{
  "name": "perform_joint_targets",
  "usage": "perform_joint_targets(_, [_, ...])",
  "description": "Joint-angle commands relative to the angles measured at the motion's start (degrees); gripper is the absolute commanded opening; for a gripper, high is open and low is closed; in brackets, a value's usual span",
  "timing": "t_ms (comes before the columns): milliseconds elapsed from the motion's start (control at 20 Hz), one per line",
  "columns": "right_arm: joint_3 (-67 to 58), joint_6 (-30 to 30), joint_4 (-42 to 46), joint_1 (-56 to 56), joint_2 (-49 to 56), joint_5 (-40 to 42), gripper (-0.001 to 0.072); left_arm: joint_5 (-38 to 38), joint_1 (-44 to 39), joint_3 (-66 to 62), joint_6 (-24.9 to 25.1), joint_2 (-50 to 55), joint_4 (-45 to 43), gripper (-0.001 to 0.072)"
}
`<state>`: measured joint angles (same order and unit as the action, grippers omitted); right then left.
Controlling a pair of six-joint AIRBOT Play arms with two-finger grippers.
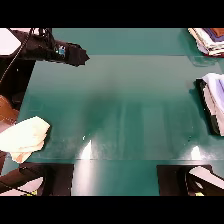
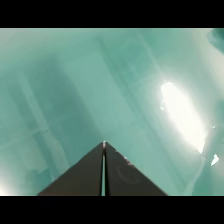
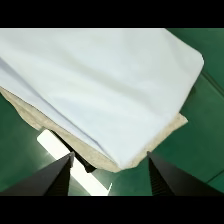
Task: Fold the shirts.
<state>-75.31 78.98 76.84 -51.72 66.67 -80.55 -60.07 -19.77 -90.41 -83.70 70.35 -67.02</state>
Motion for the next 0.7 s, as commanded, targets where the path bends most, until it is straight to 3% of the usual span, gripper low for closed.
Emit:
perform_joint_targets(0, [4.22,0.07,-0.37,-1.81,-1.88,0.81,0.058,-0.66,0.0,0.0,0.15,0.02,-0.04,0.0023])
perform_joint_targets(250, [4.24,0.04,-17.49,6.03,-5.55,6.91,0.0572,-0.52,0.0,0.0,0.15,0.0,-0.02,0.0023])
perform_joint_targets(450, [4.24,0.04,-20.15,23.54,-8.02,10.23,0.0561,-0.17,0.0,-0.02,0.11,0.0,0.11,0.0023])
perform_joint_targets(500, [4.24,0.02,-20.13,27.98,-8.02,10.62,0.0441,0.63,0.0,-0.02,0.11,0.0,0.11,0.0023])
perform_joint_targets(550, [4.24,-0.02,-19.74,32.54,-7.96,10.99,0.0266,1.46,0.0,-0.02,0.11,0.0,0.11,0.0023])
perform_joint_targets(600, [4.24,-1.16,-19.67,36.54,-7.96,11.45,0.0143,2.16,0.0,-0.02,0.11,0.0,0.11,0.0023])
perform_joint_targets(650, [4.24,-2.69,-19.67,40.17,-7.96,12.11,0.0068,2.75,0.0,-0.02,0.11,0.0,0.13,0.0023])
